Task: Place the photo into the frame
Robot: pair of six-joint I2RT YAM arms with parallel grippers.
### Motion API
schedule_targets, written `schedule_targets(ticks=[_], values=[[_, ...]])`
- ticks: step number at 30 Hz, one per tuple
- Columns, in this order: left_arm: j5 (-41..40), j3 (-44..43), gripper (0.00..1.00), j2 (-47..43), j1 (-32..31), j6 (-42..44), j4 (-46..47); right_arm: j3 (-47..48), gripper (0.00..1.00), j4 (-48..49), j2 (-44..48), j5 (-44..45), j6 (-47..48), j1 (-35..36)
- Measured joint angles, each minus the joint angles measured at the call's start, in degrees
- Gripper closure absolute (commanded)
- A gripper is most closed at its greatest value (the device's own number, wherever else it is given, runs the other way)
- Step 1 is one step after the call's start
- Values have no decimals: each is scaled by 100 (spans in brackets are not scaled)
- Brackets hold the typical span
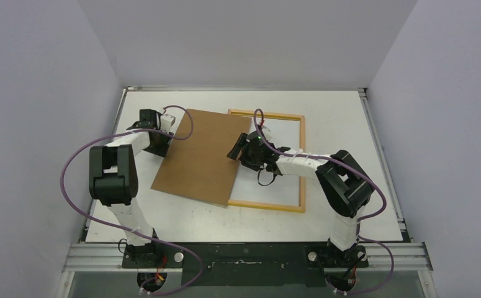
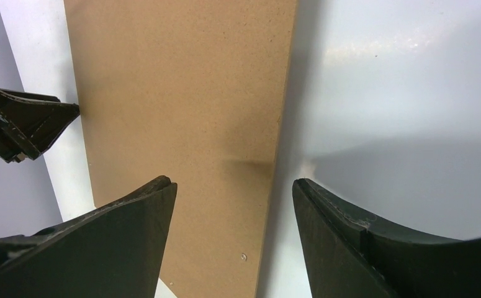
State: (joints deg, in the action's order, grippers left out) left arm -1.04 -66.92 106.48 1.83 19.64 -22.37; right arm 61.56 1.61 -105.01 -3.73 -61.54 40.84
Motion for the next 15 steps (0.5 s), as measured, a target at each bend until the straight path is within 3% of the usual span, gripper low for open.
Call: schedule_targets(ticks=[10,15], values=[[33,-22,56,2,0,0,-66,0,36,254,-177,-221,-72,0],[42,-26,56,2,0,4,-85,-9,47,402,-212,-289,-122,-22]])
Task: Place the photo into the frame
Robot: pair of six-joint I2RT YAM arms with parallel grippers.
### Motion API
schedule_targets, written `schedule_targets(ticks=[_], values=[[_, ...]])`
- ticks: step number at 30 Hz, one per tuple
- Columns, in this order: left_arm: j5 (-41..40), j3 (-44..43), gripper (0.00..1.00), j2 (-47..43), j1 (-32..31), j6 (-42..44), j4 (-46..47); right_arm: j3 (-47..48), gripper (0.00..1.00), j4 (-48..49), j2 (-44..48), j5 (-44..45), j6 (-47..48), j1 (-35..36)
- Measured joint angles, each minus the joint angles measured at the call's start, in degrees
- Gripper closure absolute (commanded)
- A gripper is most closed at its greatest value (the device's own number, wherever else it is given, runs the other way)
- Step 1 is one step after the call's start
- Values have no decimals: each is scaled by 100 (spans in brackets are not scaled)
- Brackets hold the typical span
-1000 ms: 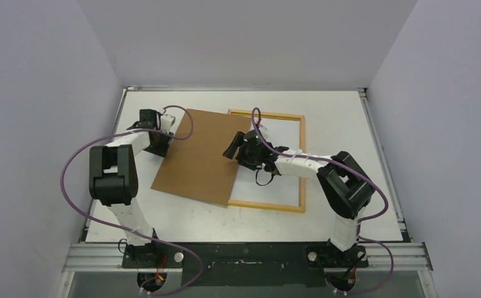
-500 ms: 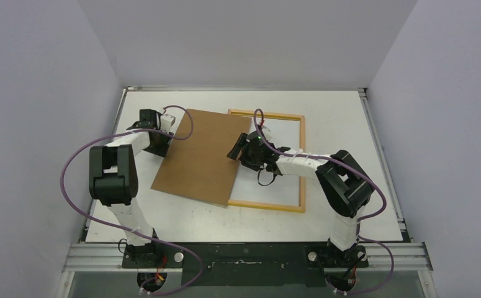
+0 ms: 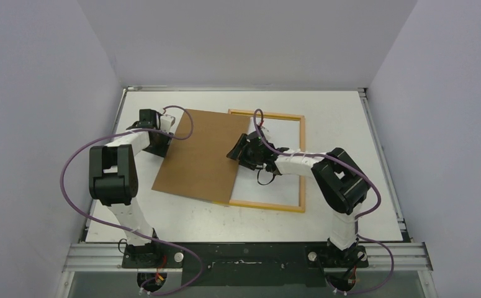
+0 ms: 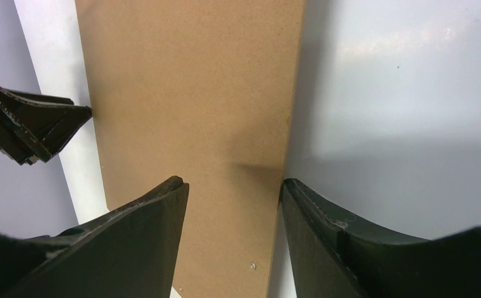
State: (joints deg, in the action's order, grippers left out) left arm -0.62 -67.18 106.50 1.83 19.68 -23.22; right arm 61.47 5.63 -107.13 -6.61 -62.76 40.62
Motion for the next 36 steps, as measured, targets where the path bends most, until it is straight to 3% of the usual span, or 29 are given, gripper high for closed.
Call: schedule_targets(ticks=[4,10,17,21,26,28,31,34,36], values=[[-28,-4,56,0,13,4,-13,0,63,177,-179,-79,-44,-59],[-155,-4,56,0,57,31,-13,-59,72,446,-210,-138,-79,-74],[-260,-4,56,0,120,48,-17,-61,74,739,-160,-162,31,-15],[-319,-11,55,-13,238,68,-76,212,87,643,-177,-131,114,81],[-114,-11,56,-195,289,39,-258,614,95,820,-210,-188,92,184],[37,-11,57,-297,234,37,-293,721,92,955,-197,-192,101,278],[205,-15,57,-343,256,22,-302,778,67,1029,-149,-203,129,363],[332,-22,58,-343,315,-13,-313,896,56,927,-131,-260,225,422],[376,-22,59,-343,326,-24,-315,992,54,857,-131,-267,254,470]])
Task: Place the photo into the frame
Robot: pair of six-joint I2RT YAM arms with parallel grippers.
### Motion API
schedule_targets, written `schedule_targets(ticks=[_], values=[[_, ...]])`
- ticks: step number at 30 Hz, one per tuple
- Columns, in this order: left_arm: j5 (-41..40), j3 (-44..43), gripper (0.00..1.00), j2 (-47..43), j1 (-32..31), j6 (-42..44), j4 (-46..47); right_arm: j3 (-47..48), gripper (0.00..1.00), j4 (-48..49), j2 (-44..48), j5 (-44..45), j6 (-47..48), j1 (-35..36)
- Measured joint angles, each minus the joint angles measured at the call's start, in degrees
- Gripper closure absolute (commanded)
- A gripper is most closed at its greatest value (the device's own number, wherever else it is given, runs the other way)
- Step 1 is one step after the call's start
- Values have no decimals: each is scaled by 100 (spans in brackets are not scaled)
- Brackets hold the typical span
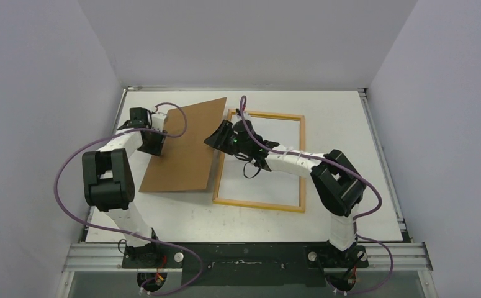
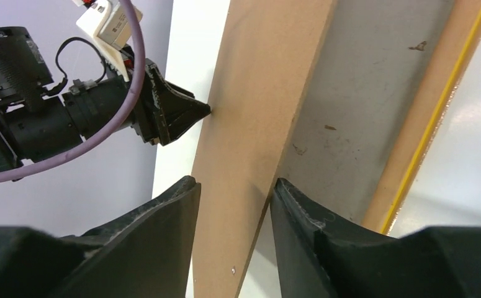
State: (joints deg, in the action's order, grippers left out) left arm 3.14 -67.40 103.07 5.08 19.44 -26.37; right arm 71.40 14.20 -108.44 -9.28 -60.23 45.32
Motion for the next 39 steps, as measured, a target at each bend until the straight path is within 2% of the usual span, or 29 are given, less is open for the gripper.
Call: schedule_targets(ticks=[3,8,9,11,15,16,18,19,20,23,25,28,30,34,39], values=[[39,0,59,0,9,-7,0,98,61,-63,-7,0,15,48],[127,0,59,-9,50,-37,2,181,93,-31,-232,-66,-125,57],[149,0,59,-9,57,-39,2,188,94,-24,-306,-70,-170,61],[205,0,55,-9,72,-52,0,212,95,0,-444,-79,-352,63],[400,-203,23,-39,146,-79,-254,415,95,-79,-511,-74,-494,63],[553,-385,16,-39,190,-109,-459,514,95,-122,-511,-79,-487,66],[859,-868,9,-39,260,-129,-966,754,95,-275,-503,-48,-446,96],[1003,-1198,0,-42,291,-122,-1231,866,95,-367,-492,-15,-409,111],[1143,-1578,3,-52,321,-105,-1475,1043,95,-581,-463,52,-356,129],[1530,-2638,4,-271,378,37,-1897,1467,95,-1139,-356,299,-254,166],[1843,-3134,4,-745,372,273,-1993,1648,95,-1423,-205,509,-199,197],[2260,-3224,4,-1759,267,686,-2048,1676,95,-1722,146,833,-151,210],[2581,-2946,4,-2712,153,1038,-2046,1676,95,-1895,393,1032,-166,201],[2975,-1788,4,-4544,22,1582,-2105,1727,95,-1926,671,1283,-258,136],[3104,-573,4,-5661,-127,1934,-2304,1735,95,-1818,850,1429,-590,-2]])
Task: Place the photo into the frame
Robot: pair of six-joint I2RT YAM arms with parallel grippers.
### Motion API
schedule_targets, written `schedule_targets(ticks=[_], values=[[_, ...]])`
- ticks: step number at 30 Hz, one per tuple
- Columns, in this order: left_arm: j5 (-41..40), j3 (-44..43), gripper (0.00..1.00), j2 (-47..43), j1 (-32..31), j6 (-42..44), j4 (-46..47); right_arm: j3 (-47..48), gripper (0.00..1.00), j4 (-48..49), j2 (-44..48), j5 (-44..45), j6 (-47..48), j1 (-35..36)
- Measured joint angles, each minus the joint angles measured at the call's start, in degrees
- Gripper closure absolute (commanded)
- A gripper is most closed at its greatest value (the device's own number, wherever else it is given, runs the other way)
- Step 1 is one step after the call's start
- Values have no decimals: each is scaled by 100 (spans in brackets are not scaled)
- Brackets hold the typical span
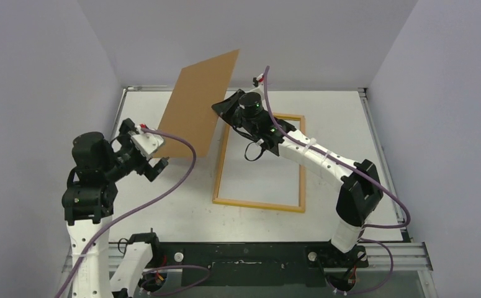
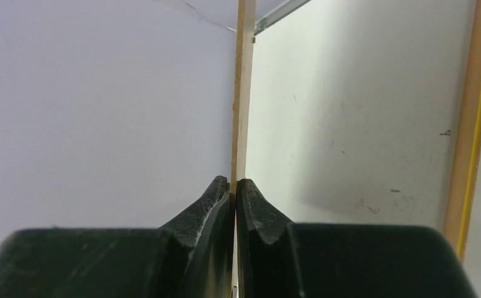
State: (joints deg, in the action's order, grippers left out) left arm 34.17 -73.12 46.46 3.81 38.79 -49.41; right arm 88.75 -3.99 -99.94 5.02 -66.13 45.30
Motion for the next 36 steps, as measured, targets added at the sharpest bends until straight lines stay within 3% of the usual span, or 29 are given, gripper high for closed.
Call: schedule_targets(ticks=[6,12,19,23,26,28,36], values=[[-267,1003,0,-378,-605,415,-149,-166,95,179,146,74,-483,-118],[-1196,1049,13,-282,-2063,717,59,-664,95,361,501,101,-973,-144],[-3499,1421,38,168,-4026,1331,957,-1095,95,754,717,48,-1447,-144],[-4616,1759,55,350,-4227,1709,1646,-1139,95,841,730,-37,-1580,-144],[-5169,1849,75,358,-4232,1906,2153,-1239,95,938,791,-120,-1665,-144],[-5375,1895,99,308,-4245,2033,2402,-1250,90,1014,798,-118,-1738,-160],[-5685,1919,100,210,-4247,1871,3036,-1158,40,1220,815,-697,-1266,-249]])
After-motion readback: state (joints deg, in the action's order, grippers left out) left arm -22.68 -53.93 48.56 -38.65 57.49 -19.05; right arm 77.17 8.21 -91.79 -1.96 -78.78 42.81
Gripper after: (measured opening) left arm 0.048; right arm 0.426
